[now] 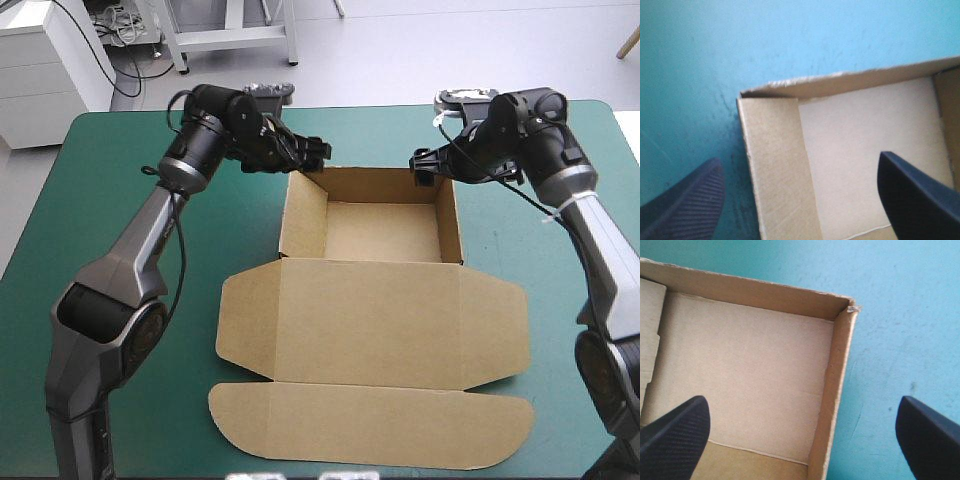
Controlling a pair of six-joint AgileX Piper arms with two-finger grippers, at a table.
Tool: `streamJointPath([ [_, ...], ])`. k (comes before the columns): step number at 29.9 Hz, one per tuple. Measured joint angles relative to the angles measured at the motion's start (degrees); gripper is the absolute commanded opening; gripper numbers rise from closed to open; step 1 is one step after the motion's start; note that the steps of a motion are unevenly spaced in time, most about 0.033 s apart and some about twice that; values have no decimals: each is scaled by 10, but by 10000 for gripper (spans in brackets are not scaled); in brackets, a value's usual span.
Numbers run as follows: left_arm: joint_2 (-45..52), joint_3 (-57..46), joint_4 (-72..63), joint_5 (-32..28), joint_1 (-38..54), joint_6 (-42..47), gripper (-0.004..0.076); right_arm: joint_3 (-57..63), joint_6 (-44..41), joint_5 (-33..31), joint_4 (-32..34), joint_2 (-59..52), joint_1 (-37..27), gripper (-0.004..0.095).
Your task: Fold the box
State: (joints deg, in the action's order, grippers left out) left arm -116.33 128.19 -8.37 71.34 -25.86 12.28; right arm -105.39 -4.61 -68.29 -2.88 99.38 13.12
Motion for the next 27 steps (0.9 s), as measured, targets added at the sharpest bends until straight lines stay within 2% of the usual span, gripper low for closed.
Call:
streamJointPath([
  [9,126,25,8,6,6,-40,586,-1,0,-9,23,-114,-1,926],
  [16,220,25,8,6,6,-69,575,66,0,-11,24,-173,-1,926],
  [22,324,-14,7,6,6,-90,498,124,0,-12,24,-166,-1,926],
  [27,420,-110,8,6,6,-100,430,129,0,7,24,-121,-1,926],
])
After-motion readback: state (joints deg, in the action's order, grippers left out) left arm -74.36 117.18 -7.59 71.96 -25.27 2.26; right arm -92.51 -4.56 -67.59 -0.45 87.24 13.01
